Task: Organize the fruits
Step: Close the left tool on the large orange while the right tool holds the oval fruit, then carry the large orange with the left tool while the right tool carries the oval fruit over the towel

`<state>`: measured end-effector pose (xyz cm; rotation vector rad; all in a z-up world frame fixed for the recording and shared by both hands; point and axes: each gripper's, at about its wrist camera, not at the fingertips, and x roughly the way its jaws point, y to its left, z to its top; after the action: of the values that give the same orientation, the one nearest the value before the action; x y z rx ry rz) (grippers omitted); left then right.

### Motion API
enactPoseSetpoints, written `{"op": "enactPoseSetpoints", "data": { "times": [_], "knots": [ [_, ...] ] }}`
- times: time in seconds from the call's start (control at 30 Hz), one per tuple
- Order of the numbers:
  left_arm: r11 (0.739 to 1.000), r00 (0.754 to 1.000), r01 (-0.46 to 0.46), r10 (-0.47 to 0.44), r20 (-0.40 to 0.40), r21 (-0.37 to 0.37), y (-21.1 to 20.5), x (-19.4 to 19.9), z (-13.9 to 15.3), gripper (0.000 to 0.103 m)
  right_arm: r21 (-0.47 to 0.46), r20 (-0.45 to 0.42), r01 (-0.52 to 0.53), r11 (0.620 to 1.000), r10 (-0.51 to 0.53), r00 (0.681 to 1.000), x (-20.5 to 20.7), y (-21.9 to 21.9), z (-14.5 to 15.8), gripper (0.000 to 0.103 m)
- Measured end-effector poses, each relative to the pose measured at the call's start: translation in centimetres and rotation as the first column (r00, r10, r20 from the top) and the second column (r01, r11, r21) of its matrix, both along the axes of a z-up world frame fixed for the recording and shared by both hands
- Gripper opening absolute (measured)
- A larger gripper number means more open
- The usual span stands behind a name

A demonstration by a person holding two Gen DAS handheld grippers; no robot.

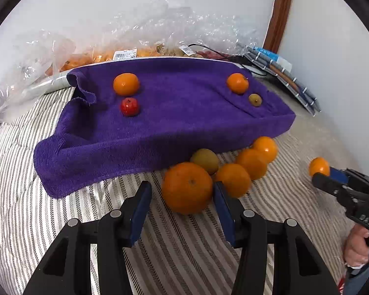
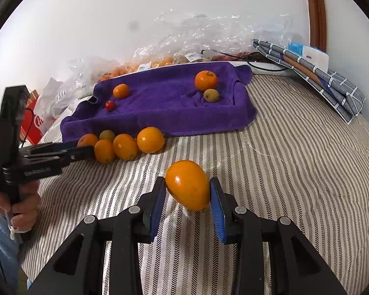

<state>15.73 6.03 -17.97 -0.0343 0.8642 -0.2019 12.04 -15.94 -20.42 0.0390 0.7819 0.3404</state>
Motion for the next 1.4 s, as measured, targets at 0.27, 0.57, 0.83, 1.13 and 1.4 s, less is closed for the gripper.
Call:
{"op": "enactPoseSetpoints", "data": {
  "times": [0.27,0.57,0.83,1.13,1.4],
  "knots": [
    [1.000,1.000,0.001,-0.001,0.010,0.021,0.4,-0.2,0.2,0.040,0.041,-0.006,-0.015,0.999,0.015,1.000,0.0,-0.3,0.0,0.036],
    [0.999,0.999,-0.044,0.044,0.003,0.024,1.6,-0.2,0.3,0.041,0.062,0.006,-0.030,0.998,0.030,1.000,-0.2,-0.5,0.1,0.036],
    [0.998,0.999,-0.042,0.043,-0.007,0.052,0.8,0.0,0.0,0.039,0.048,0.004,-0.036,0.998,0.036,0.999,-0.2,-0.3,0.1,0.036],
    [0.995,0.989,-0.080,0.086,0.120,-0.060,2.5,-1.5,2.4,0.039,0.021,0.012,-0.037,0.999,0.037,0.999,-0.4,0.0,0.2,0.036],
    [0.980,0.974,-0.142,0.163,0.154,-0.138,4.6,-1.7,3.7,0.039,0.027,0.016,-0.008,1.000,0.008,1.000,-0.5,-0.3,0.2,0.036]
  ]
}}
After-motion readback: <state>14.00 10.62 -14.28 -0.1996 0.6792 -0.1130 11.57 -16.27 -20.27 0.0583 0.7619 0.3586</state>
